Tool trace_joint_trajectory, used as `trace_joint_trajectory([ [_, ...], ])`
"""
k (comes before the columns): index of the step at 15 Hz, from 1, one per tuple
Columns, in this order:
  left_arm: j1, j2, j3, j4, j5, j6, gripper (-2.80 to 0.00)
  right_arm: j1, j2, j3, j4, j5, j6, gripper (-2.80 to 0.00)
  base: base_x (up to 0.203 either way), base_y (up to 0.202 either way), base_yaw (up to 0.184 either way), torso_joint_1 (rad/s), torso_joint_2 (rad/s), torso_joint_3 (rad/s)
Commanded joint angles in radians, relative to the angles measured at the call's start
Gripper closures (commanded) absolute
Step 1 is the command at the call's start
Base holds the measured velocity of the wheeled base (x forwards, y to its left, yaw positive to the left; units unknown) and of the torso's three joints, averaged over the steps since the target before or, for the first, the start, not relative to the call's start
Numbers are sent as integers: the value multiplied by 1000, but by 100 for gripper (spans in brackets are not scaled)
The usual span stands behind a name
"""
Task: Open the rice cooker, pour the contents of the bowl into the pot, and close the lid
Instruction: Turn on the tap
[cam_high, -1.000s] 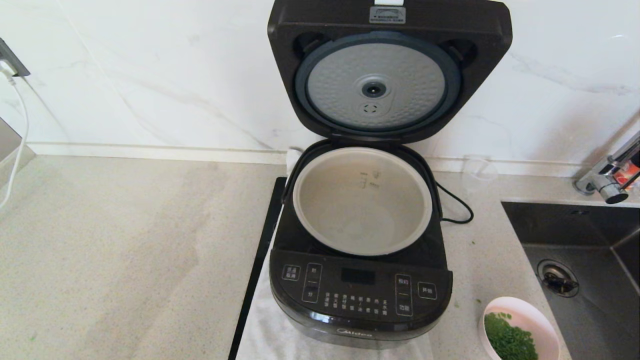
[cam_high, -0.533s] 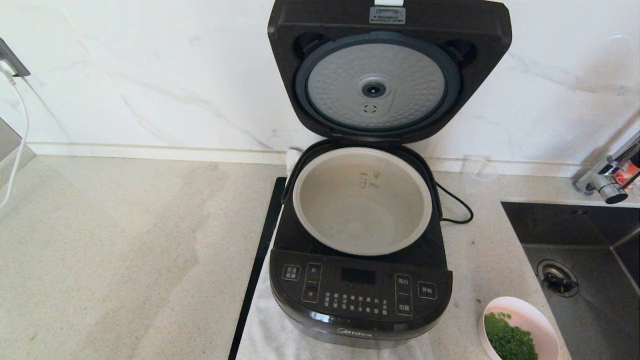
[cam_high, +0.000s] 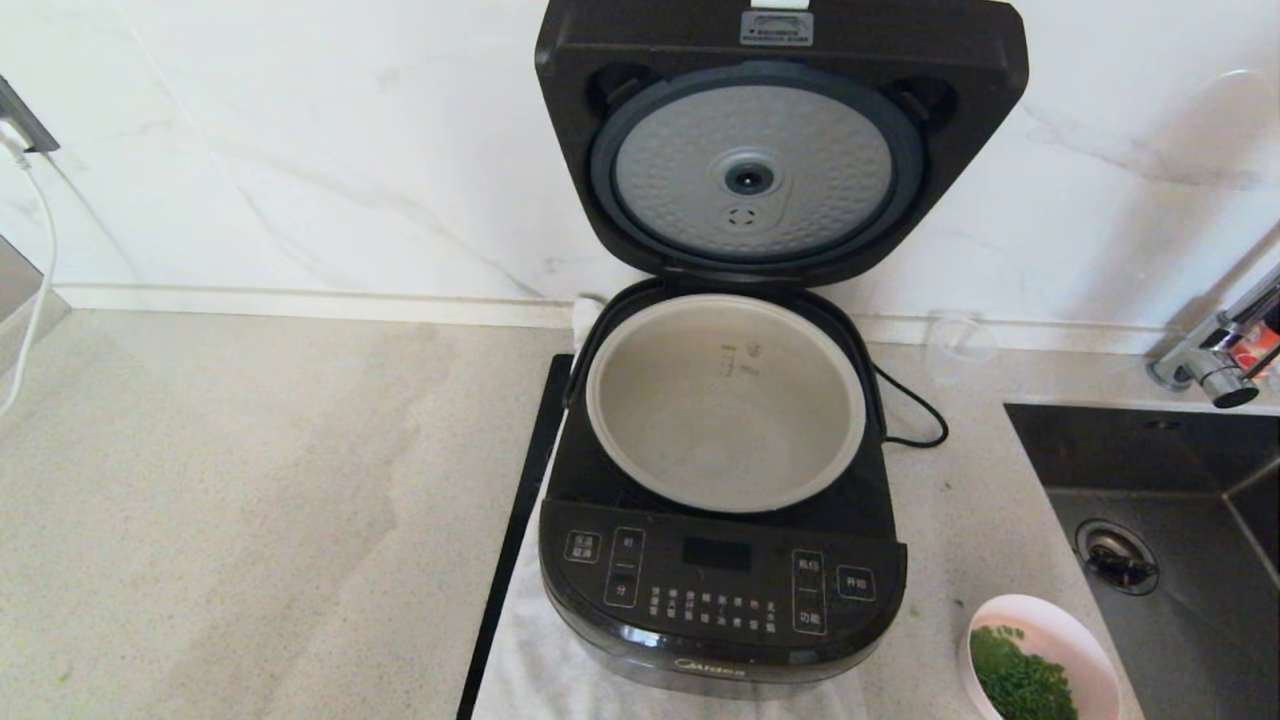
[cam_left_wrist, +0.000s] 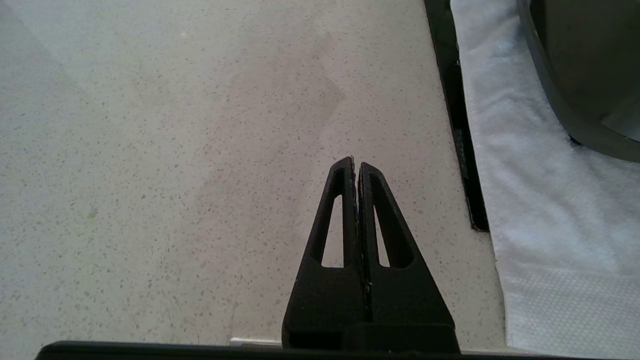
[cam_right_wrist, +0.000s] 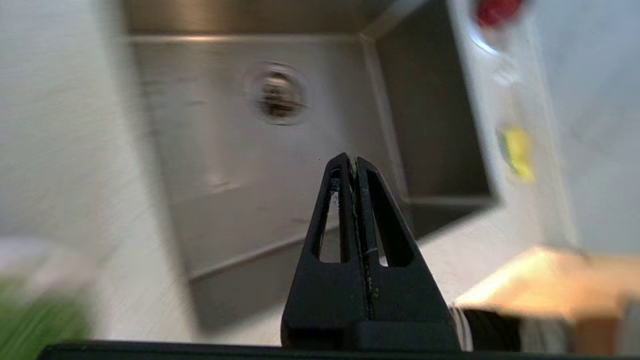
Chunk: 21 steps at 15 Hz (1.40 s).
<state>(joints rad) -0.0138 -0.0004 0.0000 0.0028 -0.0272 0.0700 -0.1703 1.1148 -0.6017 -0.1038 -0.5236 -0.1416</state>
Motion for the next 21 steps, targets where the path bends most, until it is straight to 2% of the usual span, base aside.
trace_joint_trajectory([
  [1, 0, -1, 2, 0, 0, 1, 0, -109, 255, -31, -114, -17, 1, 0, 0, 0, 0, 0, 0, 0],
  [4, 0, 0, 2, 0, 0, 1, 0, -219, 417, -59, -304, -24, -1, 0, 0, 0, 0, 0, 0, 0],
  [10, 0, 0, 2, 0, 0, 1, 0, -326, 640, -73, -603, -19, -3, 0, 0, 0, 0, 0, 0, 0],
  [16, 0, 0, 2, 0, 0, 1, 0, -326, 745, -94, -821, 15, -1, 0, 0, 0, 0, 0, 0, 0],
  [21, 0, -1, 2, 0, 0, 1, 0, -325, 829, -163, -905, 44, 1, 0, 0, 0, 0, 0, 0, 0],
])
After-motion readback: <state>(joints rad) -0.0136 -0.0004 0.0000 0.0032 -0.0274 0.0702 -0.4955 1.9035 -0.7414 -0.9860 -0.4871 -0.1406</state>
